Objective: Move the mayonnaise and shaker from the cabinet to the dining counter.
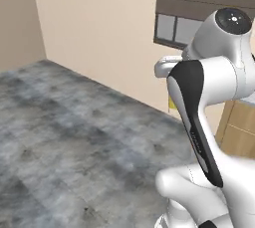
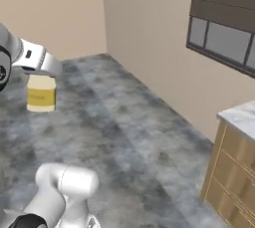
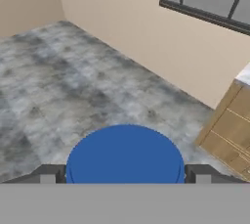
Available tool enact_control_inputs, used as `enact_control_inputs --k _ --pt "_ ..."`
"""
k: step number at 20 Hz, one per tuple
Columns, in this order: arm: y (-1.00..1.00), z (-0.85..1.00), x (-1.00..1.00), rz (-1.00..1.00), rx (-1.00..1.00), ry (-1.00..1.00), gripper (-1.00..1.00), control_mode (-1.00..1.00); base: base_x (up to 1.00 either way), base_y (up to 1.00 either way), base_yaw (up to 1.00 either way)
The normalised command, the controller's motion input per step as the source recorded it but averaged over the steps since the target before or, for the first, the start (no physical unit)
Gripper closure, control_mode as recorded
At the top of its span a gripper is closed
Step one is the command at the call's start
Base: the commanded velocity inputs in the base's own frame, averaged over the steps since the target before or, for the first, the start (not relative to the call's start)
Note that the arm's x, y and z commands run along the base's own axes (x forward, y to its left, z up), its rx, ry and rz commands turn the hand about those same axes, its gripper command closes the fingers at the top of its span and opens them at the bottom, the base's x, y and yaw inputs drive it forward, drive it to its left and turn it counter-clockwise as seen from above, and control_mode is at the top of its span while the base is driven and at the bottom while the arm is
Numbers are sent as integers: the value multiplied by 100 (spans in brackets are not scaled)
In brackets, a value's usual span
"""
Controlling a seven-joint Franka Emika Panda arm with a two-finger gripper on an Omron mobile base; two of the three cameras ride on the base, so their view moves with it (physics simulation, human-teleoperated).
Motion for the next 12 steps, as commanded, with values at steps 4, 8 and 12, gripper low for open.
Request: enact_control_inputs --k 4,8,12 --pt "0 0 0 0 0 0 100 100 100 -7 63" --pt "0 0 0 0 0 0 100 100 100 -4 60" --pt "0 0 0 0 0 0 100 100 100 -5 37"
